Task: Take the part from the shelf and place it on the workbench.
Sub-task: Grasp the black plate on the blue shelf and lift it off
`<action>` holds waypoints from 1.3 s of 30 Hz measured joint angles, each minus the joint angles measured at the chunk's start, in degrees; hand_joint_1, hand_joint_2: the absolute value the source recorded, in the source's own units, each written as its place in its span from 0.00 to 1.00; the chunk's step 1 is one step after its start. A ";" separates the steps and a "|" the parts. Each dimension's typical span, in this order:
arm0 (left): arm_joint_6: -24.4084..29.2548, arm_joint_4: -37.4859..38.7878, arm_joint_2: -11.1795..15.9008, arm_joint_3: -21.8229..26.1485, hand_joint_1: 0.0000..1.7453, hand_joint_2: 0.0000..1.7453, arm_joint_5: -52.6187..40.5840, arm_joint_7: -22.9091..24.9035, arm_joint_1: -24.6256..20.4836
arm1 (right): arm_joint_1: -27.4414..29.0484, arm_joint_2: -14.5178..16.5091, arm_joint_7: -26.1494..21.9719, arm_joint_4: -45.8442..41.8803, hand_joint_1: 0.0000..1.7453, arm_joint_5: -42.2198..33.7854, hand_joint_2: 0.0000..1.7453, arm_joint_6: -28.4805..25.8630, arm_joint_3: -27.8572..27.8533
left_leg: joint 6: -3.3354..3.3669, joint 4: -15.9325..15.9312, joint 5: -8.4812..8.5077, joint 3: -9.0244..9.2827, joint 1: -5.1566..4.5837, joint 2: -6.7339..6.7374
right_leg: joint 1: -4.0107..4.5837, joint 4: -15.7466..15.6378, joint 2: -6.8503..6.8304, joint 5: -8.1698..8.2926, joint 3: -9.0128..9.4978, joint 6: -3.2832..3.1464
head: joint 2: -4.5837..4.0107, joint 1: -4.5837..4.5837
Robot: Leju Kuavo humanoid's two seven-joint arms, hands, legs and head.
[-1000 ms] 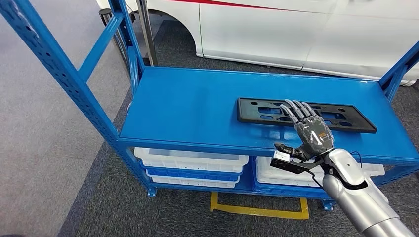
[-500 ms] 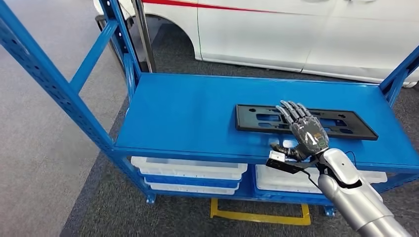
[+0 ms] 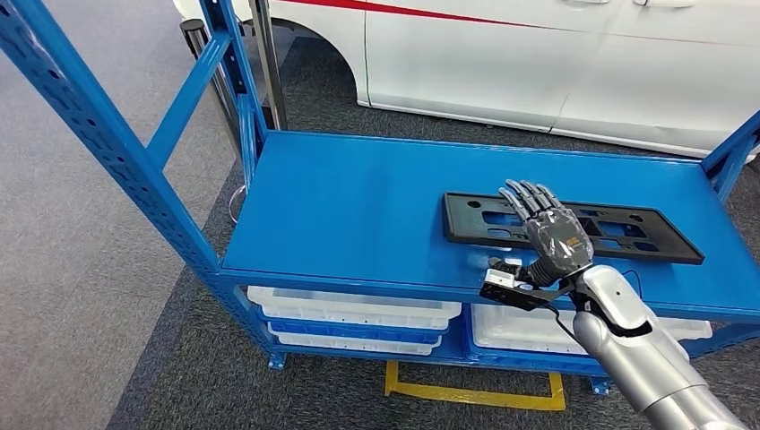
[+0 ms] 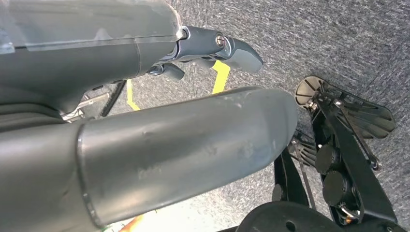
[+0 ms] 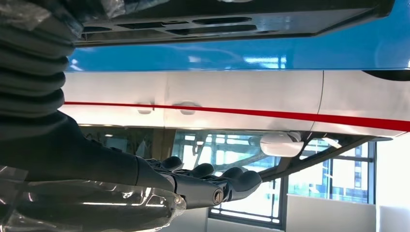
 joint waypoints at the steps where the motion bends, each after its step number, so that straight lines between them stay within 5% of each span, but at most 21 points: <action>1: 0.00 0.00 0.00 0.00 0.00 0.00 0.01 0.00 0.00 | -0.05 0.08 0.01 0.11 0.00 0.00 1.00 0.00 0.02 | 0.00 0.01 0.00 0.00 0.00 0.01 | -0.01 -0.02 -0.01 0.02 0.00 0.27 | 0.00 -0.01; 8: 0.00 0.00 0.00 -0.04 0.00 0.00 0.08 0.00 0.01 | -0.25 0.38 0.01 0.73 0.00 0.00 1.00 0.00 0.42 | 0.03 0.02 0.04 0.08 0.06 0.09 | 0.02 -0.05 -0.01 0.02 0.00 1.27 | 0.00 -0.02; 28: 0.43 0.00 -0.07 -1.28 0.00 0.00 1.15 0.00 0.07 | -2.74 3.14 2.12 7.80 0.00 2.81 1.00 -0.89 0.61 | -0.07 -0.07 0.11 0.18 0.22 0.12 | 0.17 0.19 -0.02 -0.05 -0.02 1.29 | 0.00 -0.02; 39: -0.17 0.00 0.08 -2.77 0.00 0.00 1.46 -0.09 0.27 | -9.95 8.84 3.86 26.29 0.00 6.15 1.00 -3.58 2.30 | -0.14 -0.07 0.16 0.21 0.22 0.13 | 0.17 0.21 -0.03 -0.05 -0.01 1.29 | 0.00 -0.02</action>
